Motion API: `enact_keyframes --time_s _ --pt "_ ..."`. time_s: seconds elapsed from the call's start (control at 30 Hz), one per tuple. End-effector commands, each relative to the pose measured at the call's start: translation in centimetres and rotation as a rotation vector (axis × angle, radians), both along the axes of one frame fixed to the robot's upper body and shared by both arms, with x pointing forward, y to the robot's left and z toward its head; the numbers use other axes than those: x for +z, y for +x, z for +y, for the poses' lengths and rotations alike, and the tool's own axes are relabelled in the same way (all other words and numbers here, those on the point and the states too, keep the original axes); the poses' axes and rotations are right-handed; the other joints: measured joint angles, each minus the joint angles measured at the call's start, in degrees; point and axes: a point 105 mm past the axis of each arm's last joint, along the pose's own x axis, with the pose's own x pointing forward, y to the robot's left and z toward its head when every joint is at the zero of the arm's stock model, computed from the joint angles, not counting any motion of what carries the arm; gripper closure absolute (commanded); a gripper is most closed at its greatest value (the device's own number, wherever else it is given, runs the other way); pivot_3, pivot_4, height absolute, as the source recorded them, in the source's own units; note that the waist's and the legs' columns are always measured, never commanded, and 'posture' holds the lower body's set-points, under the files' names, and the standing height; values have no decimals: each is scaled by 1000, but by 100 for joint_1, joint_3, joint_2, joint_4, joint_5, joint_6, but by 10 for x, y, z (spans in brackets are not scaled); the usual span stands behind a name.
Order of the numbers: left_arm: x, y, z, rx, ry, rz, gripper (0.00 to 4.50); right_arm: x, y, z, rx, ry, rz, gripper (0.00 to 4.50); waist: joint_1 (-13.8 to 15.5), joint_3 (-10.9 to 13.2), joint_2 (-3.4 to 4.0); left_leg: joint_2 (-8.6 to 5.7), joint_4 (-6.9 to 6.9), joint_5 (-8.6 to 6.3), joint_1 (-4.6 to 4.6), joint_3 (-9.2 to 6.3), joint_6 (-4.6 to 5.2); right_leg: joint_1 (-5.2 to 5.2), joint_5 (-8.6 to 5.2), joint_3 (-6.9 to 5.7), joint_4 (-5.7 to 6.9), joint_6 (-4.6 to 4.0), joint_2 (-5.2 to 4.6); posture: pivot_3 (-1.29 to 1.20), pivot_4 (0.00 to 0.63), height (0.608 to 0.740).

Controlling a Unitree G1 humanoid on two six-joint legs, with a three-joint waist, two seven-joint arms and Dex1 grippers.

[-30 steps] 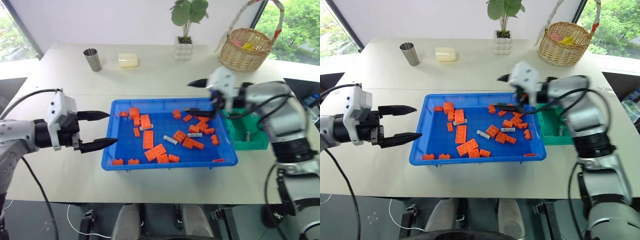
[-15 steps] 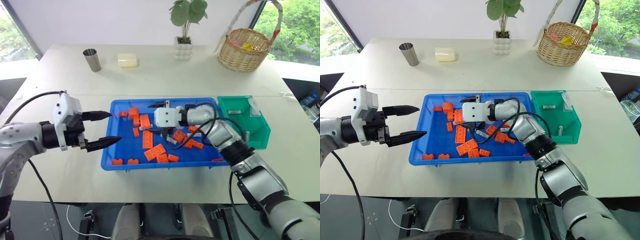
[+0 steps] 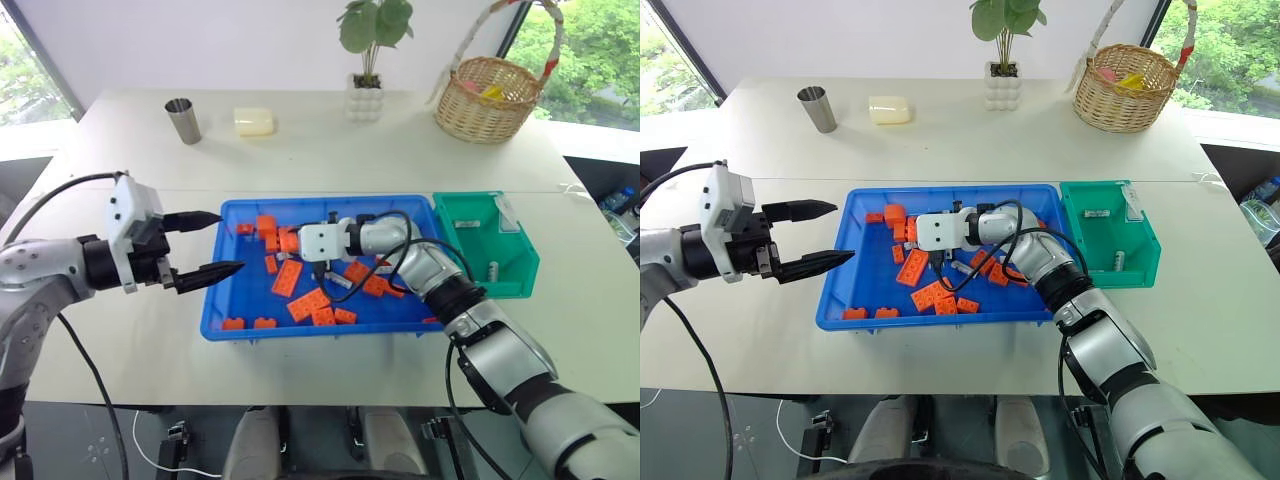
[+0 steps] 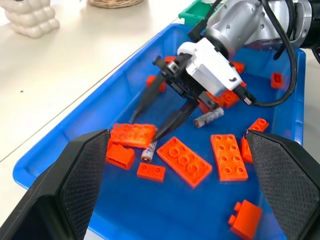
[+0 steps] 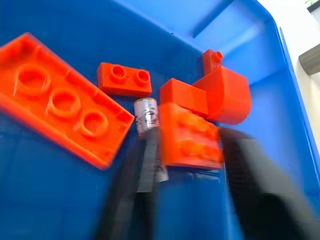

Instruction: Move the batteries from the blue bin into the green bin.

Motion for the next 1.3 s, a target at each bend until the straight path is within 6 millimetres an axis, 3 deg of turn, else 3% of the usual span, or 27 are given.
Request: enact_keyframes --time_s 0.03,0.23,0.37,0.63,0.73,0.9,1.3 --pt "8 2 -1 -4 -4 -35 0 22 -3 10 32 61 -41 4477 1 0 0 0 0 0 0 -1 0 0 0 0 1 0 1 0 150 736" --pt "8 4 -2 -8 7 -40 0 50 -13 33 60 188 28 4477 -5 0 0 2 0 0 1 -1 -1 -1 3 0 2 5 2 0 150 736" --pt "9 6 -4 -12 5 -47 0 51 -18 42 74 173 52 4477 -1 0 0 2 0 1 1 -2 -2 -1 3 -1 5 5 3 0 150 736" --pt "8 3 -4 -24 20 -42 0 34 -9 1 -34 97 382 4477 19 0 -1 0 1 1 1 -4 -2 2 0 -1 3 0 -1 0 150 736" --pt "7 2 -4 -24 25 -40 0 32 -2 -9 -96 140 468 3576 -7 0 -1 1 0 1 1 -3 -2 0 0 -2 4 1 3 0 150 736" --pt "3 0 -7 -36 27 -31 0 24 -1 -9 -119 178 555 1154 -25 0 0 2 -4 1 1 -3 -2 -5 1 -1 5 1 7 0 150 736" --pt "3 -1 -10 -50 37 -34 0 -10 7 -11 -187 162 595 1154 -1 0 -1 0 -3 1 0 -2 -2 -3 0 -1 3 0 3 0 150 736"
